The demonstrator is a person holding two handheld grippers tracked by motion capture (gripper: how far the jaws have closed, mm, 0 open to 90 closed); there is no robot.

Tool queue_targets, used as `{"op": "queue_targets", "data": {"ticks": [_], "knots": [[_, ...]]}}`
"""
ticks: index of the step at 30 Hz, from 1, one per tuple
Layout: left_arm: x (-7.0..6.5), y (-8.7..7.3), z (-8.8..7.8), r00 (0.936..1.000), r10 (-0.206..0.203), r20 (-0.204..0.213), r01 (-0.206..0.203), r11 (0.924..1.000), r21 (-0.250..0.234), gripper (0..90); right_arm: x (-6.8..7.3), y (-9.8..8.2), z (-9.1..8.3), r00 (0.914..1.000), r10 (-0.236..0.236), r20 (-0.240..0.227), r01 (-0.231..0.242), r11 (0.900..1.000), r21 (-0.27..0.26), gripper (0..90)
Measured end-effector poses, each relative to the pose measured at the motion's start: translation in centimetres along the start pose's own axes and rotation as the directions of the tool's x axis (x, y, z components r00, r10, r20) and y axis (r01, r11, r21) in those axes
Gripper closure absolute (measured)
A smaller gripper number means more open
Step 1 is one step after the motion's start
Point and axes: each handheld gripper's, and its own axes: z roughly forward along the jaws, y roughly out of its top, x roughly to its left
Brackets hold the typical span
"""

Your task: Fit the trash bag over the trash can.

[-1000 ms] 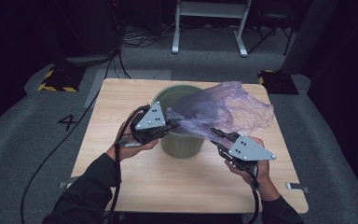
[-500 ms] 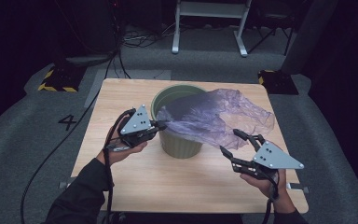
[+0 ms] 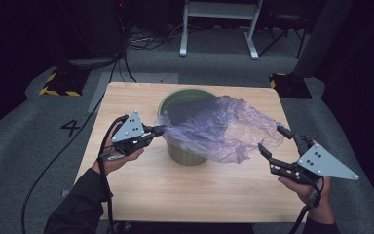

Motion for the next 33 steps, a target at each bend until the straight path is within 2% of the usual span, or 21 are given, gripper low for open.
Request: {"op": "queue_targets", "data": {"ticks": [3, 7, 8, 10, 12, 13, 15, 18, 20, 22, 23, 25, 27, 29, 31, 33], "knots": [[0.2, -0.4, 0.0, 1.0, -0.008, 0.002, 0.008, 0.9999, 0.008, 89.5, -1.1, -0.2, -0.1, 0.9985, 0.015, 0.053, -0.014, 1.0, -0.01, 29.2], [0.4, -0.8, -0.1, 0.9999, -0.015, 0.008, 0.015, 0.9998, 0.012, 89.3, -3.1, -0.9, 1.0, 0.9967, 0.04, 0.07, -0.045, 0.997, 0.058, 27.2], [0.4, -0.9, -0.1, 0.9998, -0.016, 0.009, 0.016, 0.9998, 0.015, 89.2, -3.6, -1.1, 1.3, 0.996, 0.066, 0.061, -0.07, 0.995, 0.067, 26.9], [0.4, -1.0, -0.1, 0.9998, -0.015, 0.011, 0.015, 0.9996, 0.023, 88.8, -4.4, -1.4, 2.0, 0.9932, 0.116, 0.005, -0.116, 0.99, 0.079, 23.9], [0.5, -1.2, -0.2, 0.9998, -0.017, 0.013, 0.017, 0.9996, 0.024, 88.0, -4.9, -1.7, 3.0, 0.986, 0.161, -0.044, -0.156, 0.982, 0.104, 25.9], [0.5, -1.3, -0.2, 0.9998, -0.018, 0.013, 0.017, 0.9996, 0.022, 87.6, -5.1, -2.0, 3.6, 0.9811, 0.182, -0.067, -0.173, 0.977, 0.122, 32.6], [0.5, -1.5, -0.4, 0.9996, -0.024, 0.015, 0.024, 0.9995, 0.018, 86.1, -5.1, -2.3, 4.3, 0.9755, 0.189, -0.112, -0.175, 0.977, 0.122, 48.2], [0.4, -1.8, -0.6, 0.9993, -0.034, 0.018, 0.034, 0.9994, 0.009, 83.7, -4.9, -2.6, 5.3, 0.9698, 0.191, -0.151, -0.174, 0.977, 0.121, 70.9], [0.4, -2.0, -0.7, 0.9991, -0.041, 0.008, 0.041, 0.9991, 0.009, 79.9, -4.6, -2.6, 5.9, 0.9679, 0.193, -0.161, -0.175, 0.977, 0.118, 80.9], [0.3, -2.2, -0.9, 0.9989, -0.048, 0.003, 0.048, 0.9988, 0.009, 76.5, -4.3, -2.5, 6.2, 0.9652, 0.192, -0.178, -0.176, 0.979, 0.102, 86.2], [0.3, -2.3, -1.0, 0.9985, -0.055, 0.0, 0.055, 0.9985, 0.002, 73.5, -4.2, -2.4, 6.3, 0.9644, 0.194, -0.18, -0.178, 0.979, 0.101, 87.7], [0.2, -2.3, -1.2, 0.9969, -0.079, 0.006, 0.079, 0.9969, 0.0, 58.4, -3.9, -2.2, 6.6, 0.9618, 0.193, -0.194, -0.179, 0.98, 0.088, 89.2], [0.0, -2.3, -1.5, 0.9955, -0.094, 0.012, 0.095, 0.9954, -0.012, 47.4, -3.7, -2.0, 6.8, 0.9622, 0.187, -0.198, -0.175, 0.981, 0.081, 89.8], [-0.4, -2.1, -1.9, 0.9944, -0.104, 0.021, 0.104, 0.9943, -0.022, 31.5, -3.4, -1.8, 6.9, 0.9622, 0.182, -0.203, -0.169, 0.982, 0.081, 90.0], [-0.9, -1.7, -2.4, 0.9943, -0.105, 0.015, 0.106, 0.9936, -0.041, 26.2, -3.2, -1.6, 7.0, 0.9634, 0.177, -0.202, -0.163, 0.983, 0.08, 90.0], [-1.4, -1.2, -2.8, 0.9947, -0.099, 0.029, 0.1, 0.9933, -0.057, 22.9, -3.1, -1.4, 7.1, 0.9635, 0.176, -0.202, -0.163, 0.984, 0.076, 90.0]]}}
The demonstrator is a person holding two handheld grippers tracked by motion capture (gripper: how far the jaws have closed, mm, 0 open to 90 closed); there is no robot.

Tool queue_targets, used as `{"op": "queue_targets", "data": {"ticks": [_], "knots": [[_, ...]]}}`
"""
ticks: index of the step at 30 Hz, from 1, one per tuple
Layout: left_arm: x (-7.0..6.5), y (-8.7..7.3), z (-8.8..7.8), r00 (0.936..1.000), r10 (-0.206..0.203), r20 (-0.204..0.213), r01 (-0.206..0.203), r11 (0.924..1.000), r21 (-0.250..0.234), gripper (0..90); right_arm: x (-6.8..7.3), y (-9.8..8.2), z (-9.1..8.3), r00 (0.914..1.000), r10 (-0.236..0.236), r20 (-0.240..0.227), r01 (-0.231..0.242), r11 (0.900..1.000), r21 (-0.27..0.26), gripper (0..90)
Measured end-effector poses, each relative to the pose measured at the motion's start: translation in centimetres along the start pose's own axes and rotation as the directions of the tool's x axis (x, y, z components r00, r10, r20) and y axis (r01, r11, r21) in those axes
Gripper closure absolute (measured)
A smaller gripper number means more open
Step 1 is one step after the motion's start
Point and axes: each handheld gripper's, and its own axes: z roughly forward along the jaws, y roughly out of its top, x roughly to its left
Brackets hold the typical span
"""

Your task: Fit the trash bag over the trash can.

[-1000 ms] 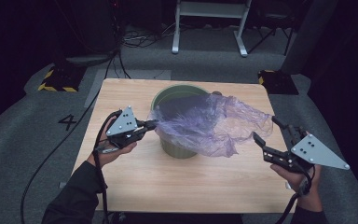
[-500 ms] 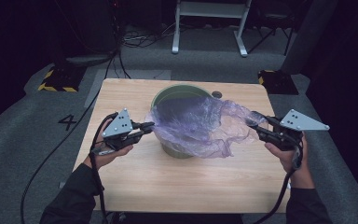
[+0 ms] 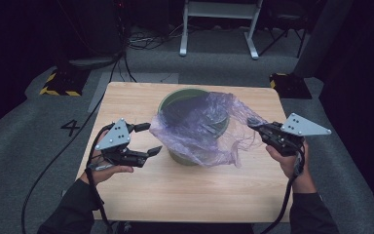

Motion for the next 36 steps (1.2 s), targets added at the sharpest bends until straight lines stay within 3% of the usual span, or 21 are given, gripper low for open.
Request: {"op": "queue_targets", "data": {"ticks": [4, 9, 14, 18, 22, 24, 31, 33, 36], "knots": [[-1.7, 1.5, -0.1, 0.9988, 0.049, 0.002, -0.049, 0.9988, 0.004, 19.4, 0.1, 0.3, 0.1, 1.0, 0.0, 0.006, 0.0, 1.0, 0.0, 90.0], [-3.6, 3.8, 0.5, 0.9963, 0.062, 0.059, -0.061, 0.9979, -0.023, 16.5, 0.5, 0.6, 0.5, 0.9999, -0.011, 0.007, 0.011, 1.0, 0.005, 90.0], [-5.4, 6.2, 2.4, 0.9952, 0.078, 0.059, -0.078, 0.997, -0.007, 15.6, 0.9, 1.0, 1.0, 0.9997, -0.023, -0.012, 0.023, 1.0, 0.01, 90.0], [-5.7, 6.5, 4.6, 0.9952, 0.072, 0.067, -0.075, 0.9966, 0.033, 16.9, 1.4, 1.3, 1.3, 0.999, -0.034, -0.029, 0.034, 0.999, 0.004, 90.0], [-5.3, 5.5, 5.9, 0.9971, 0.068, 0.035, -0.071, 0.993, 0.094, 35.7, 1.6, 1.1, 1.5, 0.9987, -0.027, -0.042, 0.028, 1.0, 0.004, 90.0], [-4.9, 4.9, 6.0, 0.9962, 0.085, 0.021, -0.087, 0.9892, 0.118, 50.3, 1.6, 0.9, 1.6, 0.9986, -0.029, -0.045, 0.029, 1.0, 0.009, 90.0], [-2.7, 2.7, 5.2, 0.9962, 0.08, -0.034, -0.075, 0.9898, 0.121, 83.8, 1.5, 0.2, 2.4, 0.999, -0.015, -0.043, 0.016, 1.0, 0.025, 89.9], [-2.0, 2.0, 4.9, 0.9977, 0.056, -0.037, -0.052, 0.9925, 0.111, 89.6, 1.4, 0.0, 2.7, 0.9992, -0.014, -0.037, 0.015, 0.999, 0.034, 89.9], [-1.1, 1.1, 4.5, 0.9986, 0.03, -0.044, -0.025, 0.9942, 0.104, 89.8, 1.2, -0.4, 3.2, 0.9994, 0.002, -0.033, -0.001, 0.999, 0.039, 89.8]]}}
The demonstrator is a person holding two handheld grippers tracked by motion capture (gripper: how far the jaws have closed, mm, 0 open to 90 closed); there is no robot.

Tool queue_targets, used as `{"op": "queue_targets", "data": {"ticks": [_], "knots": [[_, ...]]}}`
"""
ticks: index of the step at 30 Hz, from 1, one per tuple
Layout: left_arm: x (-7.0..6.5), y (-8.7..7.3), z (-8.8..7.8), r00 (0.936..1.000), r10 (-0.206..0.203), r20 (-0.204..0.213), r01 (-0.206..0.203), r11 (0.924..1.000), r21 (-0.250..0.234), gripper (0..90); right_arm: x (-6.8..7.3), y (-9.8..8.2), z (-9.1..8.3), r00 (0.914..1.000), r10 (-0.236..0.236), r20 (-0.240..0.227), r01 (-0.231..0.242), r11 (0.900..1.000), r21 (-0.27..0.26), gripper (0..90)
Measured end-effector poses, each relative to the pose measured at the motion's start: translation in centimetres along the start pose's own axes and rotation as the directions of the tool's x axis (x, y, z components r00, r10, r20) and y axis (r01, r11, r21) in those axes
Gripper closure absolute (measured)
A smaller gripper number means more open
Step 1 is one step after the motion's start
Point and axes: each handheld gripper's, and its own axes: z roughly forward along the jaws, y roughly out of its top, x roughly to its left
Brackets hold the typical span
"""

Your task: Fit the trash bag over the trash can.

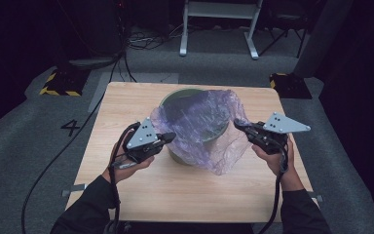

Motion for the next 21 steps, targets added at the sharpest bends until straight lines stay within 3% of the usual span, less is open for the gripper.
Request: {"op": "queue_targets", "data": {"ticks": [5, 11, 16, 21], "knots": [[0.8, -1.3, -0.5, 0.9998, -0.007, -0.021, 0.007, 1.0, -0.004, 89.9, -0.6, -1.0, 0.6, 0.9994, 0.031, 0.012, -0.031, 0.999, 0.015, 89.8], [2.3, -3.1, -0.3, 0.9981, -0.047, -0.039, 0.047, 0.9989, 0.004, 90.0, -1.6, -2.1, 1.3, 0.9961, 0.078, 0.043, -0.079, 0.997, 0.027, 89.5], [3.5, -4.5, -0.1, 0.9948, -0.079, -0.064, 0.08, 0.9967, 0.014, 90.0, -2.1, -2.9, 2.0, 0.9941, 0.082, 0.071, -0.085, 0.996, 0.04, 89.3], [4.7, -5.4, 0.2, 0.9893, -0.112, -0.094, 0.114, 0.9931, 0.025, 89.9, -3.2, -4.0, 2.6, 0.9836, 0.133, 0.122, -0.138, 0.99, 0.034, 89.4]]}}
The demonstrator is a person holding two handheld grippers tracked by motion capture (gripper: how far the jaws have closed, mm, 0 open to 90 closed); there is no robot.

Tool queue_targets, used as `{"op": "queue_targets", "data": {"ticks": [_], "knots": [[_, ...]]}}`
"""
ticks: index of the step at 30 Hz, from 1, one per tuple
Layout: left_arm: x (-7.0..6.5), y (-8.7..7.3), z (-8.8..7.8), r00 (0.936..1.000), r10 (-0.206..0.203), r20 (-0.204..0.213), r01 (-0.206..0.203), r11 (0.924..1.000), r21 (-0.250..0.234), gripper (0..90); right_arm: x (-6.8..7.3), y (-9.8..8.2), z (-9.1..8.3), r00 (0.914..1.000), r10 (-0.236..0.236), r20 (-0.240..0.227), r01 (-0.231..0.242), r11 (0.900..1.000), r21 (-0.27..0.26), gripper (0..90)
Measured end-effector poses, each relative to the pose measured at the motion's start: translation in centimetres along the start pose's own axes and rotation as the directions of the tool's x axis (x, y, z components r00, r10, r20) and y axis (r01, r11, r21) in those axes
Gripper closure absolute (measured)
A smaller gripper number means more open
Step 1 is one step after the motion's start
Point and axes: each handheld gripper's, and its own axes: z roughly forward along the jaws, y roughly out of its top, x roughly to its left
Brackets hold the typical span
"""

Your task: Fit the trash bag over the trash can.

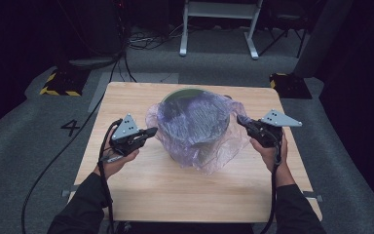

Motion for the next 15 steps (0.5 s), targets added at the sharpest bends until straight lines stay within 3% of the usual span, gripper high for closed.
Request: {"op": "queue_targets", "data": {"ticks": [5, 7, 9, 12, 13, 15], "knots": [[1.1, -0.8, -0.1, 0.9989, -0.042, -0.018, 0.042, 0.999, 0.01, 87.4, -1.1, -0.8, 0.5, 0.9983, 0.053, 0.021, -0.053, 0.999, -0.002, 89.4], [0.8, -0.9, -0.6, 0.9989, -0.029, -0.036, 0.029, 0.9995, 0.009, 76.6, -1.2, -0.9, 0.5, 0.998, 0.061, 0.018, -0.061, 0.998, -0.01, 89.4], [0.4, -0.7, -1.2, 0.9992, -0.019, -0.034, 0.019, 0.9998, 0.004, 59.9, -1.0, -0.9, 0.5, 0.9986, 0.051, 0.015, -0.051, 0.999, -0.01, 89.4], [-0.8, -0.1, -2.7, 0.9997, -0.005, -0.024, 0.004, 0.9991, -0.043, 37.7, -0.5, -0.7, 0.3, 0.9994, 0.033, 0.014, -0.033, 0.999, -0.014, 89.4], [-1.4, 0.2, -3.4, 1.0, -0.001, -0.007, 0.001, 0.9979, -0.065, 29.0, -0.4, -0.6, 0.2, 0.9996, 0.026, 0.014, -0.026, 1.0, -0.015, 89.4], [-2.7, 1.0, -4.4, 0.9992, 0.026, 0.029, -0.023, 0.9937, -0.109, 22.3, -0.1, -0.2, 0.0, 0.9998, 0.016, 0.013, -0.015, 1.0, -0.021, 89.4]]}}
